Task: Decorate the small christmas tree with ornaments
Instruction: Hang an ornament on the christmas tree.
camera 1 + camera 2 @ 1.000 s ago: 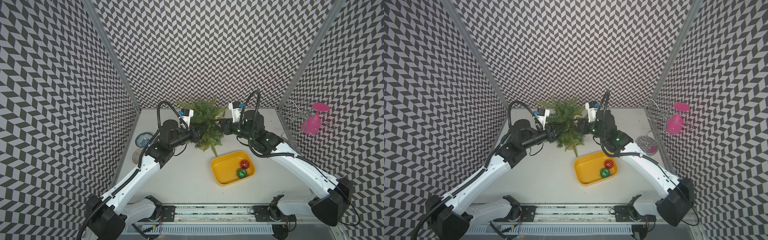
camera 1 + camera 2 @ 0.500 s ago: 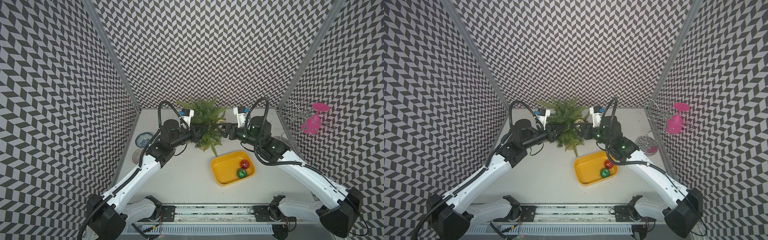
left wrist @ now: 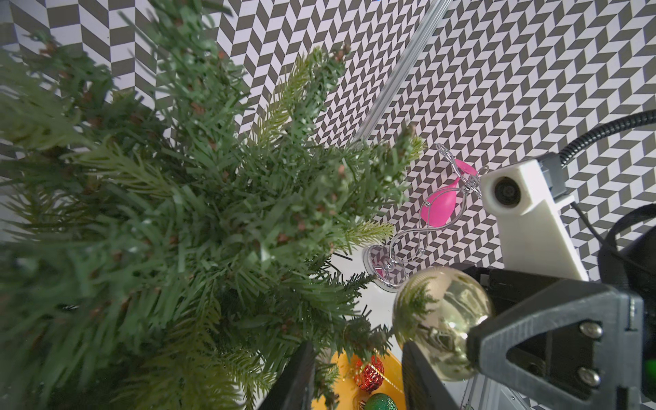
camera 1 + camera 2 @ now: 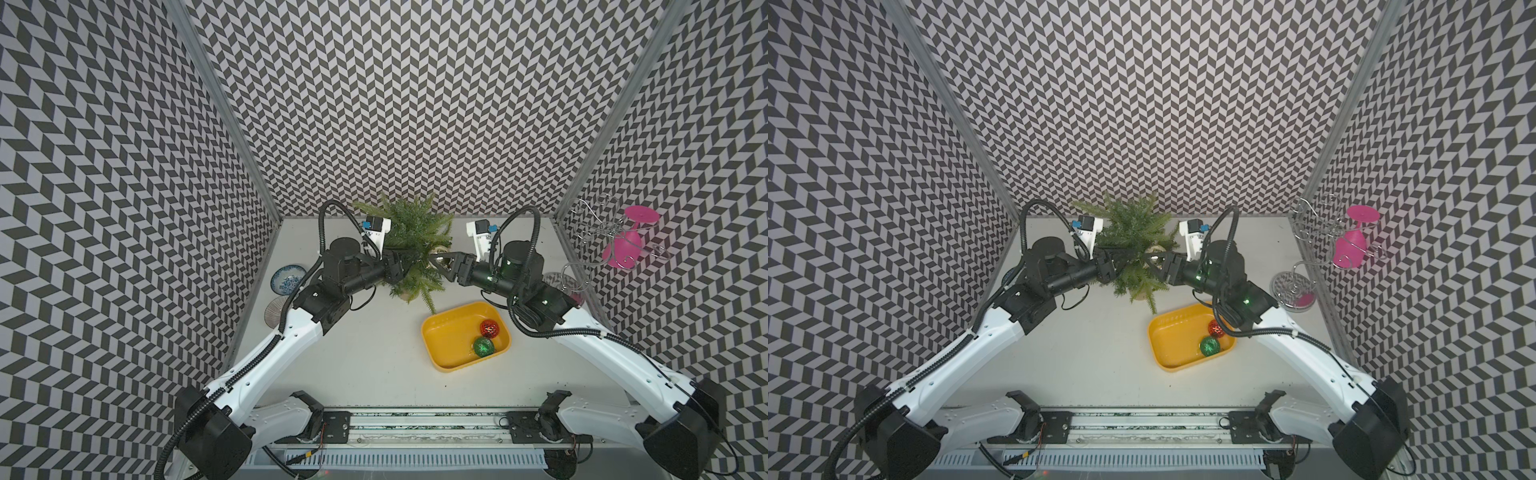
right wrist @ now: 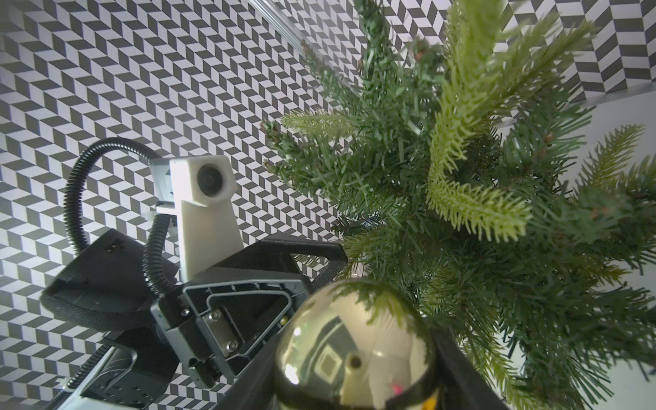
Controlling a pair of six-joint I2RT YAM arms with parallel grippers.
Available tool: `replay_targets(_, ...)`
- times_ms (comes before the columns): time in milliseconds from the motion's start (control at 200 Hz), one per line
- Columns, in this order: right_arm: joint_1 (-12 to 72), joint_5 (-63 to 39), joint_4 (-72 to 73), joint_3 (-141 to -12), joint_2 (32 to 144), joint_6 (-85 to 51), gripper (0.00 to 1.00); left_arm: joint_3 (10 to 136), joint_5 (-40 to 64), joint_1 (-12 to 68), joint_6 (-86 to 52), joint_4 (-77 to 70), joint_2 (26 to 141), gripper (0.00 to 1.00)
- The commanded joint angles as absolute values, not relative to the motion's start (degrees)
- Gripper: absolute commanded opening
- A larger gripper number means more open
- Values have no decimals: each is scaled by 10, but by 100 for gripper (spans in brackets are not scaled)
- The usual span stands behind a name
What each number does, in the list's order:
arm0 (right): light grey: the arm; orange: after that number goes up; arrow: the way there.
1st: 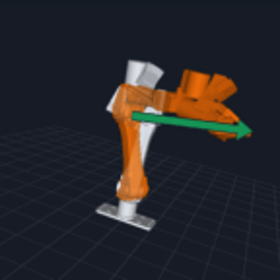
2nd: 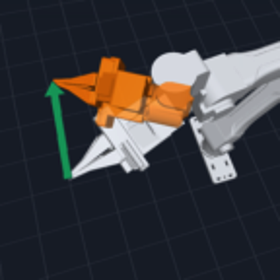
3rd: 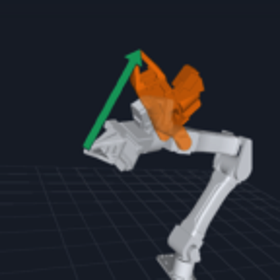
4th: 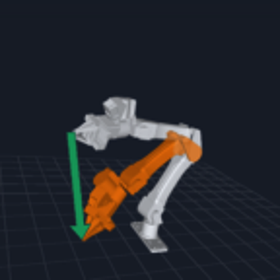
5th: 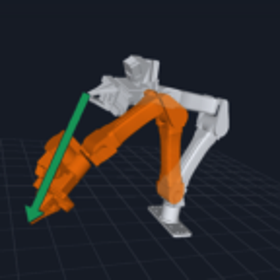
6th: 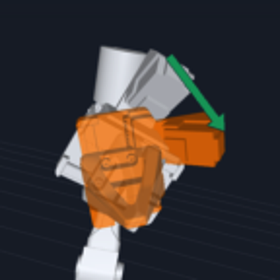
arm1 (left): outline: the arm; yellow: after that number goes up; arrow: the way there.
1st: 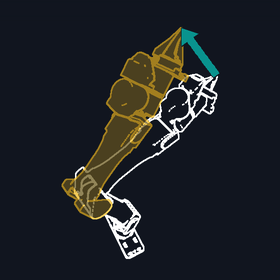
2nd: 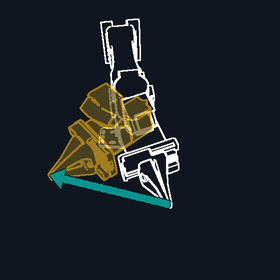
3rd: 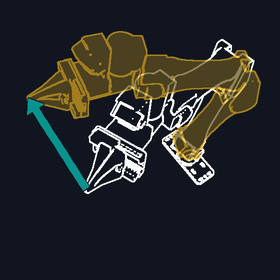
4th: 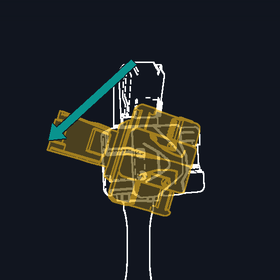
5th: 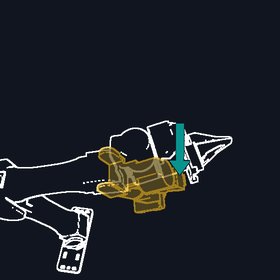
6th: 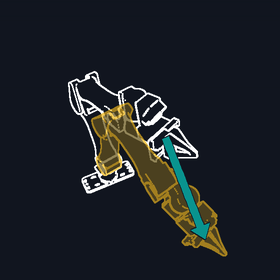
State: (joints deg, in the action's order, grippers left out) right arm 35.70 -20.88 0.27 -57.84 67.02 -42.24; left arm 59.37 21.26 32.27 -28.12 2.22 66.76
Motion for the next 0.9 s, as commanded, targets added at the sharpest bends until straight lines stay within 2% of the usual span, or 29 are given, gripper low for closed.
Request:
replay_targets(0,357,-221,57,-559,650,-448,61,612,206,327,-277,36,673,43)
replay_targets(421,360,-228,82,-530,649,-466,62,632,200,339,-266,54,691,40)
replay_targets(571,361,-243,94,-525,653,-475,67,628,190,340,-264,56,689,40)
replay_targets(896,364,-255,89,-524,667,-473,65,611,179,338,-264,57,673,40)
